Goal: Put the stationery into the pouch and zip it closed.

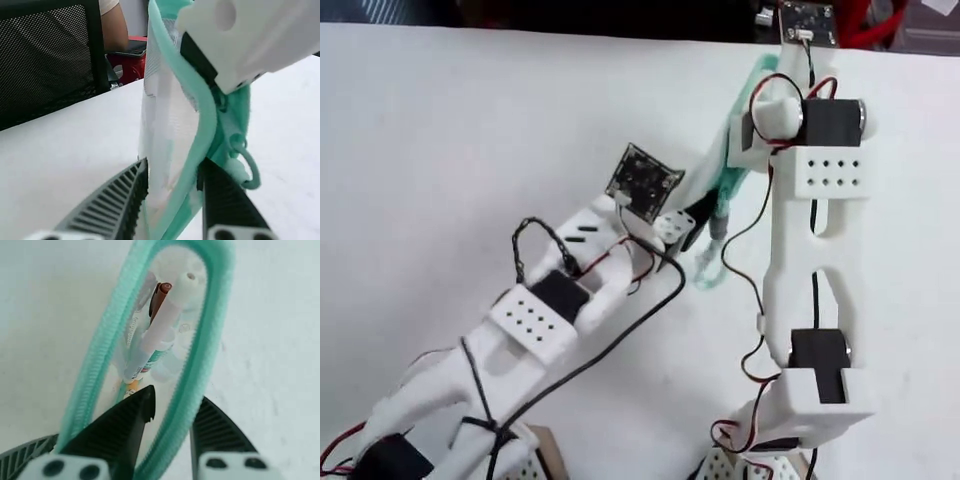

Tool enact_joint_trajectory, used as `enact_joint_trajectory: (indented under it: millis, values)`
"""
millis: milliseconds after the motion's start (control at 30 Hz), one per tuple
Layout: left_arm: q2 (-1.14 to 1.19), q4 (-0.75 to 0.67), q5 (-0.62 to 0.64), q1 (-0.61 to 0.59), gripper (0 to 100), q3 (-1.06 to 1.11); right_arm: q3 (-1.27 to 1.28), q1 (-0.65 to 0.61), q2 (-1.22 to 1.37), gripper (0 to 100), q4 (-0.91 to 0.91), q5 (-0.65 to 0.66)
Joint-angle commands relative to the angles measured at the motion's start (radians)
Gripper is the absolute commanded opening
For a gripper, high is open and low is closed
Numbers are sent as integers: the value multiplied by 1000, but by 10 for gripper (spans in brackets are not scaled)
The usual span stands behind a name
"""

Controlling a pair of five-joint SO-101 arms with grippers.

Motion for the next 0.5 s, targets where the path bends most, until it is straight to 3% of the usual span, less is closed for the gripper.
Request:
enact_joint_trajectory:
  millis: [0, 200, 400, 467]
  values:
    - [38, -11, -6, -13, 173, -44, 8, -27, 1, 98, 13, 5]
    - [45, -20, -8, 107, 172, -15, 8, -24, 2, 98, 13, 5]
    - [39, -28, -17, 113, 173, -17, 8, -21, 2, 98, 13, 6]
    - [39, 23, -89, 117, 173, -26, 8, -21, 2, 98, 13, 8]
